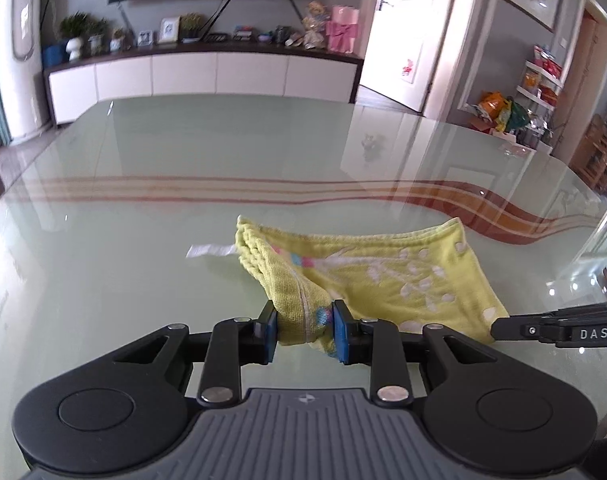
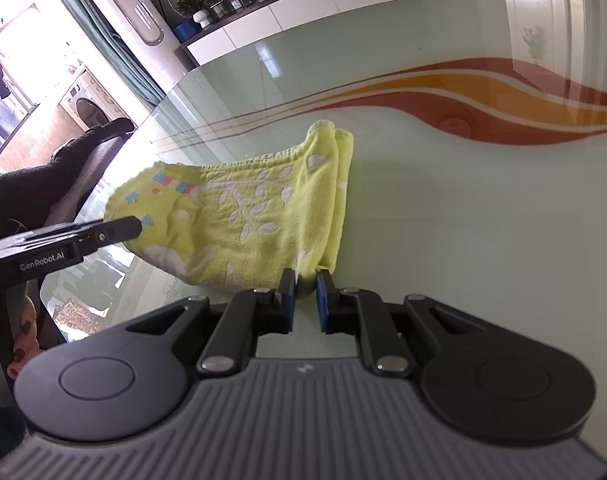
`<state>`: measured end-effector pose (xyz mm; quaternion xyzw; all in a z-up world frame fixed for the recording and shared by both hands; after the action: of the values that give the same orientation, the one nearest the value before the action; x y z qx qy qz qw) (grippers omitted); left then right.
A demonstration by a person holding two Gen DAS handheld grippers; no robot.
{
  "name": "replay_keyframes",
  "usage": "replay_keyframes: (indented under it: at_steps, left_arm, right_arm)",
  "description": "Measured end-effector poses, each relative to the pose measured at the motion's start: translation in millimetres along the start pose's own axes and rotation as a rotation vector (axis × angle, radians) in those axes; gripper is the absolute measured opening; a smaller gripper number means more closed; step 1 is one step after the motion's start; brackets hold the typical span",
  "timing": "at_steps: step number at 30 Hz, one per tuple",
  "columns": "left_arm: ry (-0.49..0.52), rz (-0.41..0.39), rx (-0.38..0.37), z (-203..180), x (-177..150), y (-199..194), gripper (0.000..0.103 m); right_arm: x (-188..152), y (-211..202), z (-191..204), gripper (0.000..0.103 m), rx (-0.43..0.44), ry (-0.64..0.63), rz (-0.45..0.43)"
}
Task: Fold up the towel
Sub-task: 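Lift the towel edge with both tools and fold it over onto itself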
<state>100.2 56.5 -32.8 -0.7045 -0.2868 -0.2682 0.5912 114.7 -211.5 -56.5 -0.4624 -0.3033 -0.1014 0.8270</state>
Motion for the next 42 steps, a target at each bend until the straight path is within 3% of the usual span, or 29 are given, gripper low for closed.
replay_keyframes:
  at_steps: [9, 19, 30, 42]
  left_arm:
    - [0.187, -0.037, -0.095, -44.2, 17.0, -2.6, 0.030]
    - [0.380, -0.011, -0.208, -102.6, 9.8, 11.9, 0.030]
    - [0.487, 0.048, -0.292, -140.6, -6.3, 33.6, 0.030]
    - [0.574, 0.089, -0.302, -158.1, -15.1, 52.3, 0.030]
  right_arm:
    - [-0.2, -1.8, 1.8, 0.011, 0.002, -0.024, -0.003]
    - [1.7, -18.9, -8.7, 0.011, -0.017, -0.017, -0.045]
    - [-3.4, -16.3, -11.1, 0.012, 0.007, 0.007, -0.045]
    - [-5.3, -15.1, -10.2, 0.012, 0.034, 0.005, -0.049]
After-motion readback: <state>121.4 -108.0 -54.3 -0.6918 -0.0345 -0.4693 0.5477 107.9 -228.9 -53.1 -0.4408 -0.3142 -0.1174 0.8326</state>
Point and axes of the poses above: each gripper's, at about its wrist camera, not at the fingertips, and y roughly the way its jaws point, z to its left, x to its top, the point moved 5 cm from there along y, roughly the way its jaws point, and after that the axes turned 5 degrees about -y, right-handed, at the moved point
